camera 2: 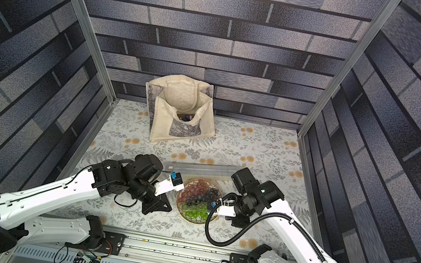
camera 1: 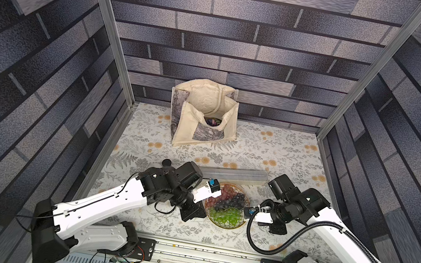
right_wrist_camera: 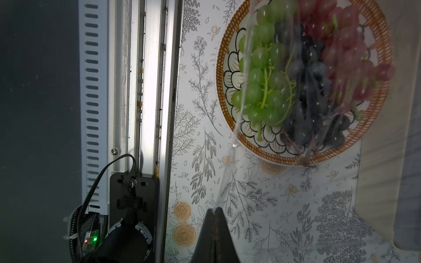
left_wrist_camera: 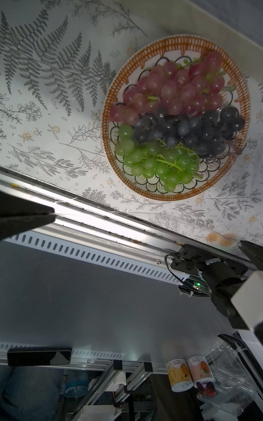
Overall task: Wrap the plate with plastic wrap
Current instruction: Cover the plate with plastic wrap.
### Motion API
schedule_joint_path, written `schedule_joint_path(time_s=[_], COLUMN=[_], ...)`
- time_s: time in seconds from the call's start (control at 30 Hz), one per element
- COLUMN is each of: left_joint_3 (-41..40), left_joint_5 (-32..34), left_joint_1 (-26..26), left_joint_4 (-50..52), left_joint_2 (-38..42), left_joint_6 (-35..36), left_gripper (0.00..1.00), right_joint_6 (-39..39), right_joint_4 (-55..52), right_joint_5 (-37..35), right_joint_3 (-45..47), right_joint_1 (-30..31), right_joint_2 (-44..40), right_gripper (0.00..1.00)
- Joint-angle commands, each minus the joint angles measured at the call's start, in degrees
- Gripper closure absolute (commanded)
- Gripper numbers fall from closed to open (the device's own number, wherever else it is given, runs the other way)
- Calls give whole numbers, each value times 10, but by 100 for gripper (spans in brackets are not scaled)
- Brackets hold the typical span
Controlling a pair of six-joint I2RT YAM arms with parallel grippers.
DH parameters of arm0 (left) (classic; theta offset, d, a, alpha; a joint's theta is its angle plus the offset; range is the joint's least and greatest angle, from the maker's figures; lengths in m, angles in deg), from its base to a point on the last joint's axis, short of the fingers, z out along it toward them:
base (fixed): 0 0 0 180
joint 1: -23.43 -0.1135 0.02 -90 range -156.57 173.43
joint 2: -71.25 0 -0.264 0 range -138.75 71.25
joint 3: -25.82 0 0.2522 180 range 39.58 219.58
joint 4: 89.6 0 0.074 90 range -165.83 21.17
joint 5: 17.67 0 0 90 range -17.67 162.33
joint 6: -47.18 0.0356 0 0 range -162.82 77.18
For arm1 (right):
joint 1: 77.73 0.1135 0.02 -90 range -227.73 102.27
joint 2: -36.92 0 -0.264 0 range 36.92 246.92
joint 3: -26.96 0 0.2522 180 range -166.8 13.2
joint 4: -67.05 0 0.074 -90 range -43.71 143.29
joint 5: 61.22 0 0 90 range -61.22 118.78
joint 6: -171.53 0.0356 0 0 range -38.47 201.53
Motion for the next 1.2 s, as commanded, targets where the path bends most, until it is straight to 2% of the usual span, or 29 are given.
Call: schedule_joint_path(time_s=[0.0,0.4,0.8,1.17], left_joint_3=[-29,-71,-78,-61], left_joint_5=[-4,-21,-44,-23], left_joint_1=[12,19,-6,-36], left_joint_4=[-13,-52,-65,-56], left_joint_2=[-14,-64,-137,-196], left_joint_6=[-13,-44,-66,-71], left_gripper=[100,100,100,100], right_joint_6=[28,92,98,138], right_joint_4=[5,72,102,177], right_joint_5=[-4,-12,-24,-58], right_joint_3=[27,85,134,155], right_joint_1=[21,72,80,80], right_joint_2=[10,63,103,143], right_gripper=[100,100,100,100])
